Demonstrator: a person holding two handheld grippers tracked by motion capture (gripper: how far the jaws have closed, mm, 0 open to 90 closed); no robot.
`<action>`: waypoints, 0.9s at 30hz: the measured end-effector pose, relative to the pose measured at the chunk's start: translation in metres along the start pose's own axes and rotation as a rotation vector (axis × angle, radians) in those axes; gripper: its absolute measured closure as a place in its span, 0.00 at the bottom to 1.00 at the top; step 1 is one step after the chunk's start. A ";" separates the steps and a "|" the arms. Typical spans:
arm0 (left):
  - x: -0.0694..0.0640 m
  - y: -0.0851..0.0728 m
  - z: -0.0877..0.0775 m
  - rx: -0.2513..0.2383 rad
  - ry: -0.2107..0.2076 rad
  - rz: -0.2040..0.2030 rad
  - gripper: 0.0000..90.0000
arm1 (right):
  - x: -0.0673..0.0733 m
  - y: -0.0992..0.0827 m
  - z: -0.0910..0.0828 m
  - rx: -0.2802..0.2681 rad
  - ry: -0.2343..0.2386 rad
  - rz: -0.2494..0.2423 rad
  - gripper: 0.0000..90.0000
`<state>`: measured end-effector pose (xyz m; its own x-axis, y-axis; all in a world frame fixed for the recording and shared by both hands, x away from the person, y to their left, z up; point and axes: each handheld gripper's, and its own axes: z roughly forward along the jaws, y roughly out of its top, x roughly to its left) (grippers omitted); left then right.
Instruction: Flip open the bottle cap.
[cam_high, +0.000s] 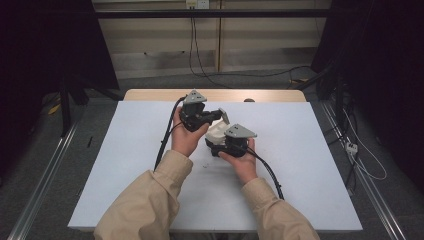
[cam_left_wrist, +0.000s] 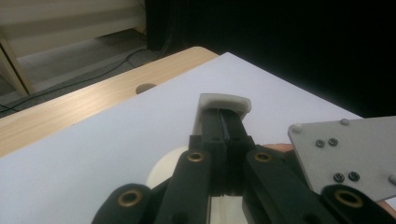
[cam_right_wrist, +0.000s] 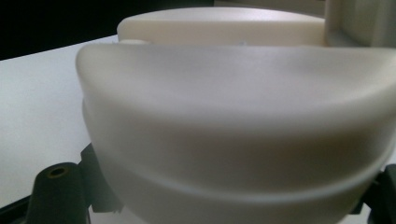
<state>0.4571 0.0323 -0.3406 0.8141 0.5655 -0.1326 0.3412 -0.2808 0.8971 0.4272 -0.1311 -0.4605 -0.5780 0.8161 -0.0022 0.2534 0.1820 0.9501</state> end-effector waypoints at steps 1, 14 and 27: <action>0.000 0.000 0.000 0.000 0.000 0.001 1.00 | 0.000 0.000 0.000 -0.001 0.001 -0.001 0.21; 0.000 0.003 0.007 0.001 -0.002 0.000 1.00 | 0.000 0.000 0.000 0.000 0.002 -0.002 0.21; 0.001 0.005 0.012 0.002 -0.005 0.000 1.00 | -0.001 0.000 0.000 0.000 0.004 0.000 0.21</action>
<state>0.4652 0.0220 -0.3415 0.8163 0.5617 -0.1345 0.3422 -0.2827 0.8961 0.4278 -0.1316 -0.4604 -0.5811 0.8138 -0.0008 0.2535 0.1819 0.9501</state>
